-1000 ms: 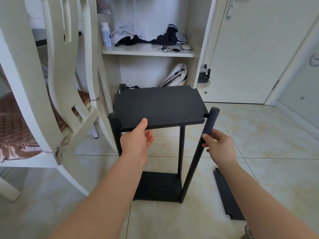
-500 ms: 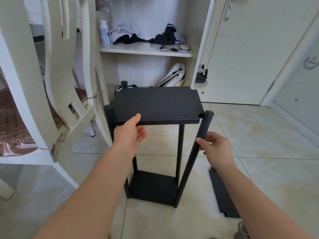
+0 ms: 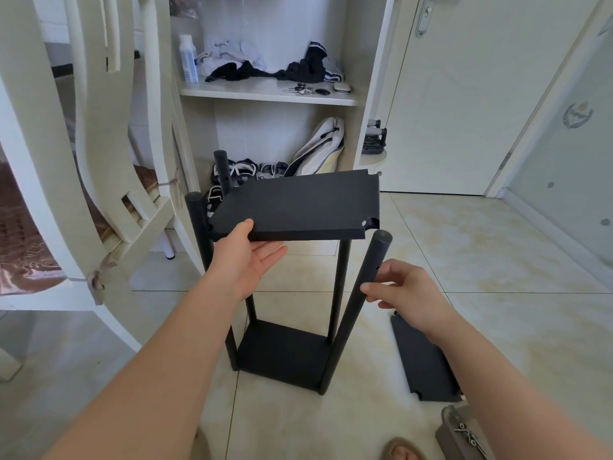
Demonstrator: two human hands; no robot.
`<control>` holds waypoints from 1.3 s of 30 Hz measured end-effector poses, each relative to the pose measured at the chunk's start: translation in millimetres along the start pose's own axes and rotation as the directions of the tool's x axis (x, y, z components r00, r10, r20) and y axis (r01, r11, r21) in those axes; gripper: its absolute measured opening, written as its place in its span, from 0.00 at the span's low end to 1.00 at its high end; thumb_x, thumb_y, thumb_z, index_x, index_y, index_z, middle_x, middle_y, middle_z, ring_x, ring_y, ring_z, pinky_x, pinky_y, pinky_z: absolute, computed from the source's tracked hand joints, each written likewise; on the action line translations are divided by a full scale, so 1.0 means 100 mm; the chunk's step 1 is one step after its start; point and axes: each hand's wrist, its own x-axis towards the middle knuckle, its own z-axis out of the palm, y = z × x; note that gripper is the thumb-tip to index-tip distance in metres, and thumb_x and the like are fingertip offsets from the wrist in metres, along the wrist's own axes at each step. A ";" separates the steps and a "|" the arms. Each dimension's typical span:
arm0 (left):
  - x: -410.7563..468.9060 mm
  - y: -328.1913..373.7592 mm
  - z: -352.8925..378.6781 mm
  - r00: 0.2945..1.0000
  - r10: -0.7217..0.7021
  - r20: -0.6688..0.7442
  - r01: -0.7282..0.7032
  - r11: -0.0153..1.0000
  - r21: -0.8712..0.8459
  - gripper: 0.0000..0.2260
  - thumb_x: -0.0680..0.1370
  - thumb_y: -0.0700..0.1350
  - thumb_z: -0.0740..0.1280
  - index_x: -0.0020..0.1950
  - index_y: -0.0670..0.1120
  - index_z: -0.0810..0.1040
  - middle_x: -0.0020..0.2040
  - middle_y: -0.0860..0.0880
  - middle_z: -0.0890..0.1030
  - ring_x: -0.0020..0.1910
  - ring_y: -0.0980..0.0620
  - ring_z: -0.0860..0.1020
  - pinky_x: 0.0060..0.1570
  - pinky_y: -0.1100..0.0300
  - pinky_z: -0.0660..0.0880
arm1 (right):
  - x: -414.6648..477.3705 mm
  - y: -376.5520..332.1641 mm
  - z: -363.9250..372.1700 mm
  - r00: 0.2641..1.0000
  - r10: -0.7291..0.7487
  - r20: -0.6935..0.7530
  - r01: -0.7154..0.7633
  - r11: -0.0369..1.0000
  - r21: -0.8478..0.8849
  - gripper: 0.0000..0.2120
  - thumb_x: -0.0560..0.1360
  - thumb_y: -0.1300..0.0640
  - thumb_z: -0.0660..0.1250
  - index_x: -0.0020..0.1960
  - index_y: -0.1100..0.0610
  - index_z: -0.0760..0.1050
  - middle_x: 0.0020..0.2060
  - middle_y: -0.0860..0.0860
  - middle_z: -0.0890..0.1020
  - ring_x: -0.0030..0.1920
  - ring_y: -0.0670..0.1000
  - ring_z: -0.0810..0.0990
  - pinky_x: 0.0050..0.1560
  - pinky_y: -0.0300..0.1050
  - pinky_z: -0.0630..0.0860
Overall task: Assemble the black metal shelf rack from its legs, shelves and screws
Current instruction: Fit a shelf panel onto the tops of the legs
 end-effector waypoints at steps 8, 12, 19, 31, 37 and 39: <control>-0.08 0.05 -0.14 0.998 -0.019 0.061 0.021 0.999 -0.038 0.11 0.84 0.43 0.60 0.66 0.42 0.71 0.55 0.37 0.84 0.51 0.39 0.85 0.43 0.48 0.83 | -0.03 -0.02 -0.15 0.995 0.002 -0.099 0.014 0.988 0.156 0.07 0.77 0.60 0.72 0.55 0.57 0.81 0.49 0.55 0.86 0.47 0.52 0.86 0.51 0.48 0.82; -0.06 0.04 -0.16 1.000 -0.004 0.020 0.004 1.000 0.003 0.12 0.84 0.44 0.59 0.67 0.44 0.72 0.55 0.41 0.85 0.53 0.43 0.85 0.47 0.51 0.81 | 0.02 -0.08 -0.13 0.987 -0.044 -0.155 0.087 0.956 0.281 0.09 0.78 0.57 0.71 0.58 0.52 0.80 0.49 0.52 0.86 0.48 0.51 0.86 0.50 0.47 0.83; 0.06 0.23 -0.25 0.999 -0.013 0.043 0.008 0.994 0.112 0.09 0.83 0.44 0.58 0.59 0.47 0.75 0.47 0.47 0.87 0.46 0.49 0.86 0.47 0.53 0.77 | 0.12 -0.15 -0.08 0.976 -0.106 -0.191 0.157 0.949 0.272 0.08 0.78 0.54 0.71 0.58 0.50 0.81 0.51 0.49 0.85 0.49 0.49 0.85 0.46 0.40 0.83; 0.14 0.39 -0.40 0.998 -0.043 0.051 0.040 0.997 0.063 0.10 0.85 0.45 0.56 0.60 0.46 0.75 0.50 0.45 0.86 0.50 0.48 0.86 0.49 0.53 0.78 | 0.32 -0.15 0.07 0.976 -0.184 -0.119 0.195 0.977 0.085 0.16 0.78 0.55 0.72 0.64 0.46 0.78 0.56 0.39 0.82 0.51 0.42 0.82 0.48 0.36 0.78; 0.13 0.36 -0.41 0.999 -0.038 0.029 0.038 0.999 0.012 0.09 0.85 0.44 0.55 0.58 0.44 0.75 0.49 0.43 0.86 0.49 0.46 0.86 0.51 0.51 0.78 | 0.52 -0.24 0.32 0.971 -0.223 -0.087 0.225 0.974 0.012 0.15 0.78 0.56 0.71 0.64 0.47 0.78 0.53 0.35 0.80 0.44 0.33 0.79 0.42 0.31 0.72; 0.13 0.36 -0.41 0.999 -0.038 0.025 0.038 0.999 0.001 0.09 0.85 0.43 0.56 0.58 0.44 0.74 0.50 0.42 0.86 0.50 0.46 0.85 0.50 0.51 0.79 | 0.59 -0.25 0.38 0.972 -0.205 -0.115 0.209 0.978 0.019 0.12 0.78 0.56 0.71 0.61 0.49 0.79 0.51 0.37 0.80 0.40 0.37 0.80 0.42 0.34 0.73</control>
